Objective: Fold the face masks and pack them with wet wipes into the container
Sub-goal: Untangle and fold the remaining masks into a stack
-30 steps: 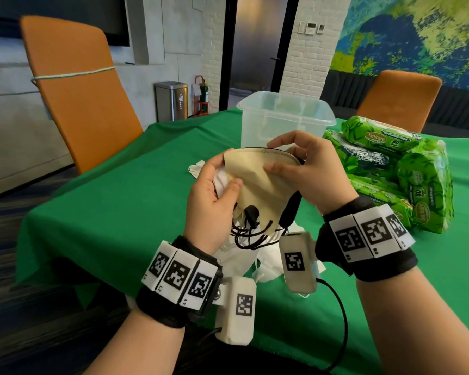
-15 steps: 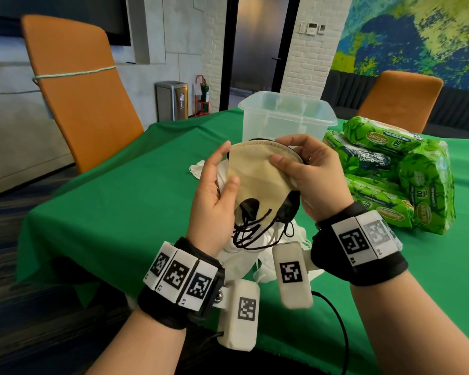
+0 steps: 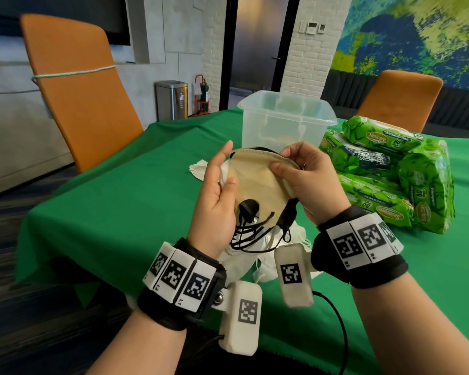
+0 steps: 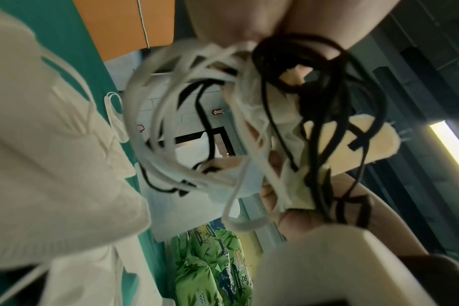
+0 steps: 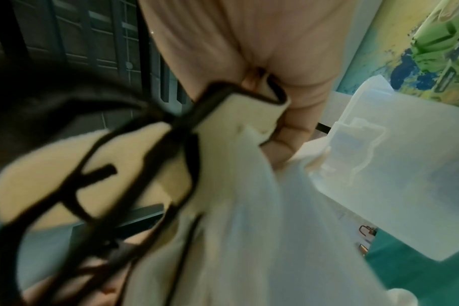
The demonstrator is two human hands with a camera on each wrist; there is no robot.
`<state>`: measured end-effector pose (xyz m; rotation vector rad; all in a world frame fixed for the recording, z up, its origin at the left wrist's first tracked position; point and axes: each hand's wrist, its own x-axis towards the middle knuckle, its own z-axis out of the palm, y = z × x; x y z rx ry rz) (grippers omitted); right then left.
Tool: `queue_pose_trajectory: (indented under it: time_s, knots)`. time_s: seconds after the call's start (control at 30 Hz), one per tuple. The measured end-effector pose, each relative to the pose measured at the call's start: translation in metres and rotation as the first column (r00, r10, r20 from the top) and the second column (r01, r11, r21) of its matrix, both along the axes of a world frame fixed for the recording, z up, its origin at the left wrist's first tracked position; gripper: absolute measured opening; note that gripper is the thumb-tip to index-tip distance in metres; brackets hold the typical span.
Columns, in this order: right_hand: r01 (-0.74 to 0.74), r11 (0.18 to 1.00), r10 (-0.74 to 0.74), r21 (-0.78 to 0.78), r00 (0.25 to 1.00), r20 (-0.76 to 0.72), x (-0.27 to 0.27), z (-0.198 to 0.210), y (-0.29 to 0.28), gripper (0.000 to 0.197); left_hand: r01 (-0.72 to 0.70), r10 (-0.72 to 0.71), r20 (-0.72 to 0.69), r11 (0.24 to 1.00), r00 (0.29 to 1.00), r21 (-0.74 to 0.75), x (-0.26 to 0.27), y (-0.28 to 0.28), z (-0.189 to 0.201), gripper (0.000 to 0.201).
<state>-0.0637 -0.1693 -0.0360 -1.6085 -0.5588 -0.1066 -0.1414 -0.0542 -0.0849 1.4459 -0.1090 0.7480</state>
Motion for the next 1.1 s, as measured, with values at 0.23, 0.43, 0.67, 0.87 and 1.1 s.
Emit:
queue_pose_trajectory:
  time_s: [0.23,0.43,0.67,0.87,1.1]
  knots:
    - [0.123,0.964,-0.083,-0.236,0.981,0.175,0.003,0.0,-0.009,0.03,-0.065,0.065,0.017,0.998,0.998,-0.002,0.0,0.005,-0.001,0.043]
    - [0.101,0.931,0.023,-0.351,0.943,0.333,-0.007,0.009,-0.008,0.036,-0.085,0.085,-0.035,0.996,0.996,-0.022,0.001,0.002,0.001,0.027]
    - [0.023,0.96,0.04,-0.28,0.976,0.216,-0.002,0.003,-0.005,0.028,-0.103,0.103,-0.045,0.995,0.994,0.004,0.002,0.003,-0.002,0.028]
    - [-0.028,0.971,0.067,-0.237,0.986,0.154,-0.001,0.002,-0.004,0.027,-0.115,0.11,-0.059,0.989,0.992,-0.089,0.002,0.003,0.003,0.029]
    - [-0.071,0.978,0.093,-0.198,0.99,0.102,0.001,0.004,-0.005,0.027,-0.073,0.06,-0.061,0.969,0.996,-0.235,0.006,0.003,0.006,0.028]
